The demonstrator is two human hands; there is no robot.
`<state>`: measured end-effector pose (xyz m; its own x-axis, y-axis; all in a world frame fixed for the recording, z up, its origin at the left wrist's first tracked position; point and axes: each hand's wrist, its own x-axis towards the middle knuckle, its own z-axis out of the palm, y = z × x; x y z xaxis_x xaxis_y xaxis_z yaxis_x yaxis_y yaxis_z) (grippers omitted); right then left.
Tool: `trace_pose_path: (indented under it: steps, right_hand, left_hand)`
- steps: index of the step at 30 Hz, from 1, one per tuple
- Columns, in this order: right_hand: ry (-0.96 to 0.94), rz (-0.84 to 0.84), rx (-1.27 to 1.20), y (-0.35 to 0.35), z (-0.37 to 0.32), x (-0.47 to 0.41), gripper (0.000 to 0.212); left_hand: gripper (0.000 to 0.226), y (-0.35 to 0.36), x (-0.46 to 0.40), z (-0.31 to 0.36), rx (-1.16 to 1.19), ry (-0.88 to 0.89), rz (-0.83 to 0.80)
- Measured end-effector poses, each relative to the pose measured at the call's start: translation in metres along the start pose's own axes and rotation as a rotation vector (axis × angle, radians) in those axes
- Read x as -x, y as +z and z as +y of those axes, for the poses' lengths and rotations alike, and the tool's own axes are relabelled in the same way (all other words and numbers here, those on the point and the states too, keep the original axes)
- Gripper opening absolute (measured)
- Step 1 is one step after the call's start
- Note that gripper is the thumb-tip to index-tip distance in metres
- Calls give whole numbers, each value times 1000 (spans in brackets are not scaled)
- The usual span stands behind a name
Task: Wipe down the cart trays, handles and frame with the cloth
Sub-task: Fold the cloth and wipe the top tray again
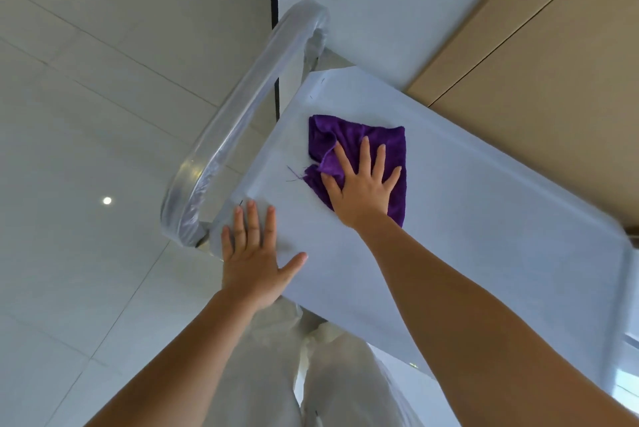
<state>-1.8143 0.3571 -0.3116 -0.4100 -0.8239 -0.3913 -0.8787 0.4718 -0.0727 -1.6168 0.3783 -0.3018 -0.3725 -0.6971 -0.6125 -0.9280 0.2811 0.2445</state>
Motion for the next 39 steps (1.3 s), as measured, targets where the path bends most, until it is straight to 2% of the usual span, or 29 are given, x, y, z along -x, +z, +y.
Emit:
trace_pose_path:
  steps: [5,12,17,19,22,25,32,39]
  right_hand:
    - [156,26,-9,6,38,16,62]
    - [251,55,-77,14,56,35,61]
    - [498,97,-203,25,56,51,61]
    - [536,107,-222,26,50,50,61]
    - [531,101,-229,25,47,48,61]
    - [523,102,-231,25,48,48,61]
    - [430,100,-232,25,57,55,61]
    - [328,116,-201,29,86,70,59]
  left_hand:
    - [99,8,-3,10,-40,-50,97]
    - [95,1,-5,18,-192,-100,0]
    - [96,-3,-1,26,-236,-115,-42]
    - [90,-9,-1,38,-262,-43,-16]
    - [82,-7,2,70,-232,206,32]
    - [86,10,7,107,-169,310,-22]
    - [106,46,10,139,12,227,-5]
    - [119,48,9,144,-109,199,-33]
